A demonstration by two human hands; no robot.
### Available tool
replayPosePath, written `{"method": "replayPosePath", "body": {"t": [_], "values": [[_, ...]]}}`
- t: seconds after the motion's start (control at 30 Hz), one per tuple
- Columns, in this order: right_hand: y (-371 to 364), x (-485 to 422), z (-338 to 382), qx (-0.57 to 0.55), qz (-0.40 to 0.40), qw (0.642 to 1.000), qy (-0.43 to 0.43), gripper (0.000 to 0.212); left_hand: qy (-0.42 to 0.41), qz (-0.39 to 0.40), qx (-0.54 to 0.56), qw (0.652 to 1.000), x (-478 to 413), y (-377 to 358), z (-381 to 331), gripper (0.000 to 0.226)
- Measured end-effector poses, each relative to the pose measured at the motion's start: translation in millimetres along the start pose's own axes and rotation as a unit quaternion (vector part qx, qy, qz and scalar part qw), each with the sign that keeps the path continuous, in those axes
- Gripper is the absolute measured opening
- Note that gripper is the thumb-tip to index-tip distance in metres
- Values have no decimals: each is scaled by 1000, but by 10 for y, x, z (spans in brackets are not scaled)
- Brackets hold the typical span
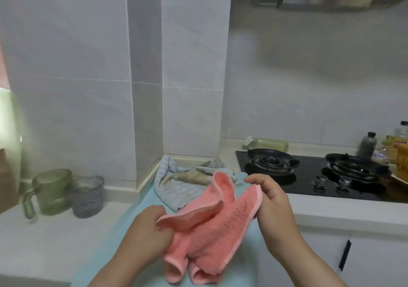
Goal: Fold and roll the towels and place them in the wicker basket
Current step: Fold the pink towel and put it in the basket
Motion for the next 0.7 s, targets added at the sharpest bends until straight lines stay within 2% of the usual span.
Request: {"method": "replayPosePath", "body": {"t": [0.03, 0.1, 0.17, 0.2, 0.27, 0.33, 0.4, 0.47, 0.5, 0.57, 0.63, 0.7], "values": [[-19, 70, 13, 10, 9, 1000, -13, 29, -1, 22, -37, 999, 73, 15, 16, 26], [-78, 189, -8, 41, 35, 998, -39, 25, 15, 55, -43, 997, 176, 34, 31, 44], [-145, 294, -67, 59, 56, 995, -63, 17, 45, 73, -44, 995, 205, 17, 80, 46], [-180, 339, -115, 61, 66, 993, -74, 16, 33, 71, -60, 995, 199, -10, 83, 39], [-248, 381, -245, 64, 84, 990, -88, 15, -33, 20, -54, 998, 187, -36, 31, 14], [-296, 364, -381, 68, 84, 990, -90, 18, -124, -5, -41, 991, 202, -37, -96, 43], [-317, 300, -486, 87, 70, 990, -82, 25, -268, 20, -106, 957, 202, -131, -231, 41], [-333, 214, -575, 111, 60, 989, -74, 29, -296, 83, -157, 939, 162, -257, -207, 35], [-344, 172, -620, 118, 59, 989, -69, 31, -267, 118, -168, 941, 118, -294, -155, 34], [-368, 98, -685, 119, 54, 990, -61, 27, -185, 119, -81, 972, -13, -300, -73, 30], [-409, 13, -745, 115, 44, 991, -55, 16, -13, 66, 69, 995, -159, -240, 33, 45], [-483, -84, -803, 112, 37, 992, -53, 8, 147, 44, 219, 964, -291, -280, 191, 46]]}}
Point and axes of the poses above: each hand's wrist, its own x-axis away from the middle knuckle, its own y-axis out of the back of the hand, z = x × y, the point moved 5 cm from there along -x, towards the middle knuckle, and after that the axes turned 1 degree about y, right-handed, at the moved point
